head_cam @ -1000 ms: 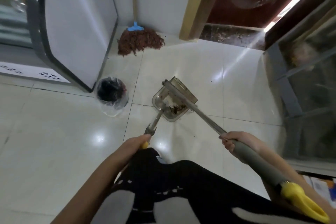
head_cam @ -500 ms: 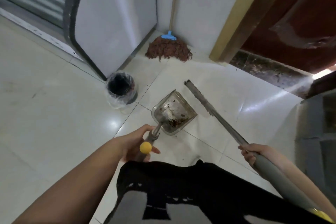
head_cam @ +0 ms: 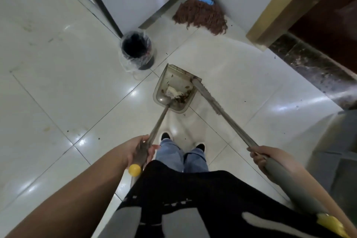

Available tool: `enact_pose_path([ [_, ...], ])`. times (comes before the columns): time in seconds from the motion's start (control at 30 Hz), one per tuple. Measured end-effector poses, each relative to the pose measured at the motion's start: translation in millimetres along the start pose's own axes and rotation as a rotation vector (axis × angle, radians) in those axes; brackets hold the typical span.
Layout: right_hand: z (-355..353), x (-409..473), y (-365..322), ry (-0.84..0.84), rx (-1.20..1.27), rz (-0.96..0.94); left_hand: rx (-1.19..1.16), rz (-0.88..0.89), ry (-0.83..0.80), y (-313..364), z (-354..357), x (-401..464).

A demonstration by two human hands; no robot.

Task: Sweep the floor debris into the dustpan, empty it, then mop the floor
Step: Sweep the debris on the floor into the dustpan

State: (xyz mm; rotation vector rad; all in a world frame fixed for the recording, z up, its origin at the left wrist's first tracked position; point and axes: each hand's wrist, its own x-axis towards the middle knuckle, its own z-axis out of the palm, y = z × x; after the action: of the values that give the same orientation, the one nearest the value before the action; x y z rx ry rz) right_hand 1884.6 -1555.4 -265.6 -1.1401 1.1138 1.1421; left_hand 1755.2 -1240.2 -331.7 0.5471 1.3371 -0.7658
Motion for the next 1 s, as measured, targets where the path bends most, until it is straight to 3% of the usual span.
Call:
enact_pose_path([
  [0.1,-2,3,11,-0.015,-0.007,0.02,-0.018,-0.012,-0.032,0,-4,2],
  [0.2,-10,7,22,-0.024,0.01,-0.001,0.006,0.06,0.046,4,5,11],
  [0.43,-16,23,22,0.086,-0.129,-0.003,0.213,0.043,0.158,7,32,47],
  [0.63,-18,18,15,0.083,-0.037,-0.046,0.195,0.066,0.129,22,31,59],
  [0.7,-12,22,12,0.082,-0.017,-0.045,0.124,-0.019,0.056,25,31,58],
  [0.83,-3,27,3,0.078,0.015,-0.013,-0.117,-0.008,-0.008,27,24,69],
  [1.0,0,36,-10,0.039,0.118,-0.012,-0.104,-0.003,0.09,45,15,90],
])
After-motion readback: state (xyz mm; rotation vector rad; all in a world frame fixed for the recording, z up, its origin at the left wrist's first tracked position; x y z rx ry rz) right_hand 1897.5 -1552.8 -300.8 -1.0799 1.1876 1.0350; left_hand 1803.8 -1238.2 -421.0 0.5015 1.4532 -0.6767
